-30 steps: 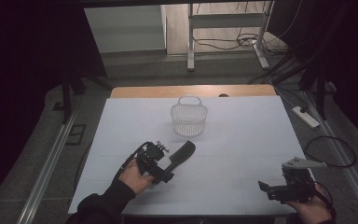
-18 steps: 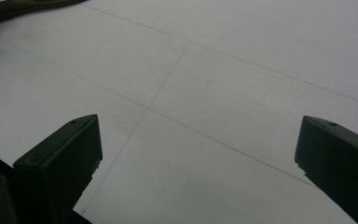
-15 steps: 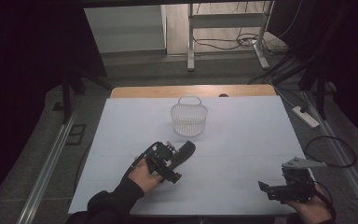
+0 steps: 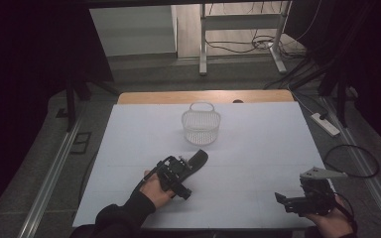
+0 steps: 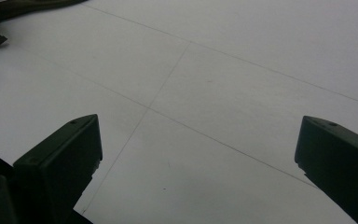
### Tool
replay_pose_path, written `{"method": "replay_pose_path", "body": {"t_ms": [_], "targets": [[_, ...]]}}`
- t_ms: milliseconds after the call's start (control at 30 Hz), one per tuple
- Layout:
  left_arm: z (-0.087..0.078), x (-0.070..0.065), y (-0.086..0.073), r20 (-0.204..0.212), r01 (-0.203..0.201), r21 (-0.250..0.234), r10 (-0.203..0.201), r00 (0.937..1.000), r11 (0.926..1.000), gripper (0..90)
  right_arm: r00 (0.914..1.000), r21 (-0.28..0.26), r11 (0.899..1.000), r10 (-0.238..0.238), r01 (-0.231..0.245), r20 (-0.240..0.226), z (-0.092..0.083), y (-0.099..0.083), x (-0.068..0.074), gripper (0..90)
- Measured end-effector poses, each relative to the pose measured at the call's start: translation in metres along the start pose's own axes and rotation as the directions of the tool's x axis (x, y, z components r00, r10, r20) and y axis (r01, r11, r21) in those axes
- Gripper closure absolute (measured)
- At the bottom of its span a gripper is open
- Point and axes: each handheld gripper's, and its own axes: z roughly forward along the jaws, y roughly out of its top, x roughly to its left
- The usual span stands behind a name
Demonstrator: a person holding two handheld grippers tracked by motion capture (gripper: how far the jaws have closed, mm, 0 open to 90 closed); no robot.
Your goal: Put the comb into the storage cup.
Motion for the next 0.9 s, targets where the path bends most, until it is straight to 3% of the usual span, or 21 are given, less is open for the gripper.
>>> {"method": "replay_pose_path", "body": {"t_ms": [233, 400, 500, 567, 700, 900], "targets": [[-0.003, -0.001, 0.0, 0.004, -0.003, 0.007, 0.003, 1.0, 1.0, 2.8, 1.0, 0.0, 1.0, -0.002, 0.002, 0.001, 0.0, 0.0, 0.0, 0.9], [-0.011, -0.001, -0.001, 0.004, -0.02, -0.003, 0.02, 0.9998, 0.9998, 25.8, 1.0, 0.002, 1.0, -0.001, 0.001, 0.0, 0.0, 0.0, 0.0, 0.9], [-0.014, -0.002, -0.002, 0.005, -0.013, -0.011, 0.013, 0.9999, 0.9999, 38.6, 1.0, 0.002, 1.0, -0.002, 0.002, 0.001, 0.0, 0.0, 0.0, 0.9], [-0.015, -0.003, -0.002, 0.002, -0.013, -0.016, 0.013, 0.9999, 0.9998, 51.7, 1.0, 0.002, 1.0, -0.002, 0.002, 0.001, 0.0, 0.0, 0.0, 1.0], [-0.015, -0.004, -0.004, 0.001, -0.008, -0.03, 0.008, 1.0, 0.9995, 66.5, 1.0, 0.002, 1.0, -0.003, 0.003, 0.001, 0.0, 0.0, 0.0, 1.0], [-0.015, -0.003, -0.005, 0.003, 0.001, -0.043, -0.001, 1.0, 0.9991, 72.3, 1.0, 0.003, 1.0, -0.009, 0.009, 0.0, 0.0, 0.0, 0.001, 1.4]]}}
